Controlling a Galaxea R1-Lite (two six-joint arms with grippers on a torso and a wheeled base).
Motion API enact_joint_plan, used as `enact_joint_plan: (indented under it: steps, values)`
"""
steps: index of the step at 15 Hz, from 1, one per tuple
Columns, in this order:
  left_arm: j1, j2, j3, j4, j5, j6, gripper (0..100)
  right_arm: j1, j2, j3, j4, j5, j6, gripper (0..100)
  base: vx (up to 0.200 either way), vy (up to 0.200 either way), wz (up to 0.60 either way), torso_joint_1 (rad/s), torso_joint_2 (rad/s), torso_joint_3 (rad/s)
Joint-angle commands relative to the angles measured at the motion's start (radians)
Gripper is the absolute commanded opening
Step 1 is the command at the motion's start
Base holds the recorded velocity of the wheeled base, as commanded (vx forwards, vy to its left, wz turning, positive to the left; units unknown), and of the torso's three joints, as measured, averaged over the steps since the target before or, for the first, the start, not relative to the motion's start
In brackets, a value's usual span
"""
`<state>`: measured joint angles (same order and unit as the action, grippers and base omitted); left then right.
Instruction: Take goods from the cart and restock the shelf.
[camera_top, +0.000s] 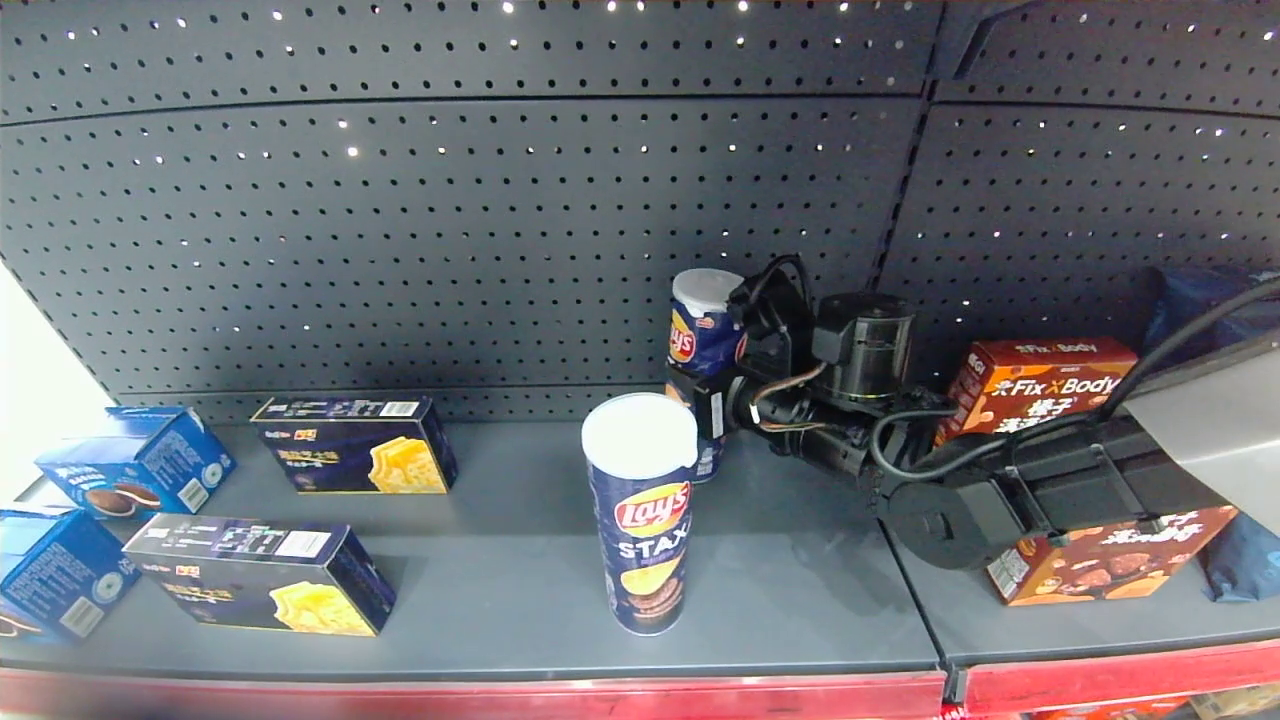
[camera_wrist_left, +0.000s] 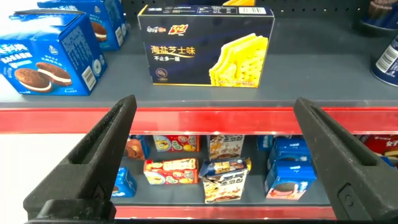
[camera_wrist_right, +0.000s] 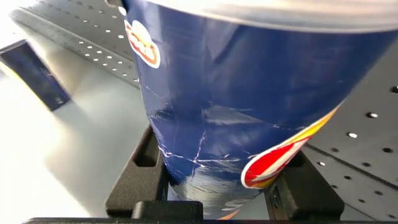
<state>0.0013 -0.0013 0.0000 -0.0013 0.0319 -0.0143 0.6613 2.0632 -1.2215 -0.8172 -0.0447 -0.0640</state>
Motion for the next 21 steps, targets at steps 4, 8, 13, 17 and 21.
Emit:
enact_joint_plan:
  steps: [4, 8, 13, 17, 21]
  values:
    - [0.0, 0.001, 0.0, 0.0, 0.0, -0.001, 100, 0.003, 0.002, -0.003, 0.026, -0.024, -0.002, 0, 0.0, 0.0, 0.0, 0.0, 0.0, 0.0]
    - [0.0, 0.001, 0.0, 0.0, 0.0, -0.001, 100, 0.018, 0.025, -0.03, 0.026, -0.027, 0.0, 0, 0.0, 0.0, 0.0, 0.0, 0.0, 0.0]
    - [0.0, 0.001, 0.0, 0.0, 0.0, -0.001, 100, 0.026, 0.064, -0.064, 0.023, -0.03, 0.0, 0, 0.0, 0.0, 0.0, 0.0, 0.0, 0.0]
    - [0.0, 0.001, 0.0, 0.0, 0.0, -0.001, 100, 0.021, 0.081, -0.084, 0.024, -0.029, -0.002, 0, 0.0, 0.0, 0.0, 0.0, 0.0, 0.0]
    - [0.0, 0.001, 0.0, 0.0, 0.0, -0.001, 100, 0.021, 0.083, -0.078, 0.024, -0.029, -0.003, 100, 0.0, 0.0, 0.0, 0.0, 0.0, 0.0]
